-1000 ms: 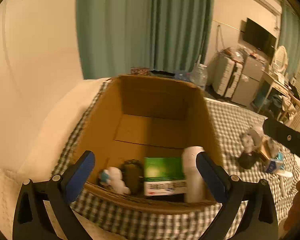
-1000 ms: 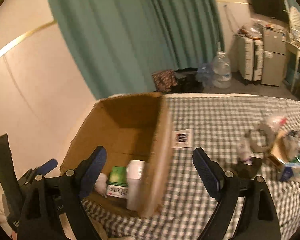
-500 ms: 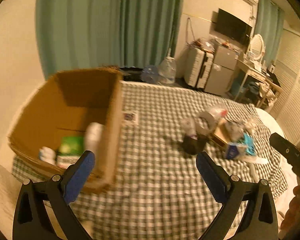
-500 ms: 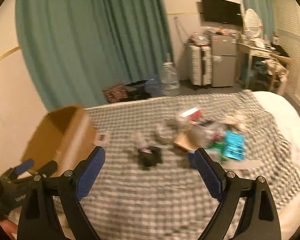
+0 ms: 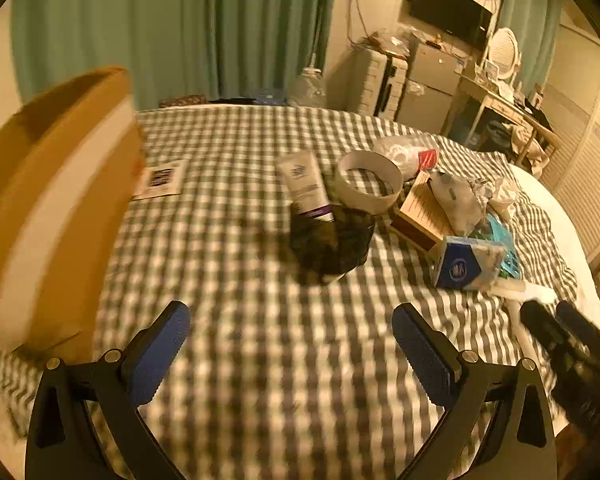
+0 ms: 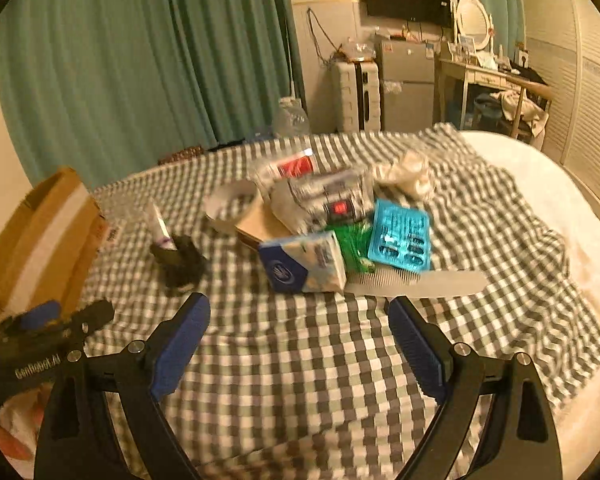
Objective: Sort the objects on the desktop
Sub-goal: 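Move both open tools back over the remaining items, then grasp the dark translucent cup with left tool while right tool grips the blue tissue pack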
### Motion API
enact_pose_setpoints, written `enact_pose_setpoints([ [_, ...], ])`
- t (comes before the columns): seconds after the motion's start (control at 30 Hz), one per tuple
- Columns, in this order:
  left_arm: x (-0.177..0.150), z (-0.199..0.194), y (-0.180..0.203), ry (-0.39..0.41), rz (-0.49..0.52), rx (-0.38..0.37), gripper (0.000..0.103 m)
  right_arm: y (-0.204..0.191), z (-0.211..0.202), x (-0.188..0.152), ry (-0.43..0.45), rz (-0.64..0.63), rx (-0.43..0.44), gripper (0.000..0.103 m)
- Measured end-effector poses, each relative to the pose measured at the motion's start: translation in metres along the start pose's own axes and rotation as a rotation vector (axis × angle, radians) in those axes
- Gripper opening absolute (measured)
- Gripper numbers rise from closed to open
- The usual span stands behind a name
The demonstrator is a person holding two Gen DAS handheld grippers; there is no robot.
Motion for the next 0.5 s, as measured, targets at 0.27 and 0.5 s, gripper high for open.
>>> enact_pose_setpoints([
  [0.27, 0.027, 0.064, 0.006, 0.065, 0.070, -0.054, 0.103, 0.008, 0.050, 0.013, -0.010, 0.012, 0.019, 0.091],
  [0.5, 0.029, 0.103, 0.002, 0.075, 0.086, -0.075, 0.103, 0.006, 0.072, 0.017, 0.007, 0.005, -0.024, 0.091],
])
Point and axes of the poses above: each gripper's, at about its wrist camera, not at the fingertips, and z roughly the way its jaws point, y to its right, x to its top, the point moved 3 cm from there along z, roughly the way its jaws point, and after that the axes turned 15 degrees about z, right-handed, at the moved point
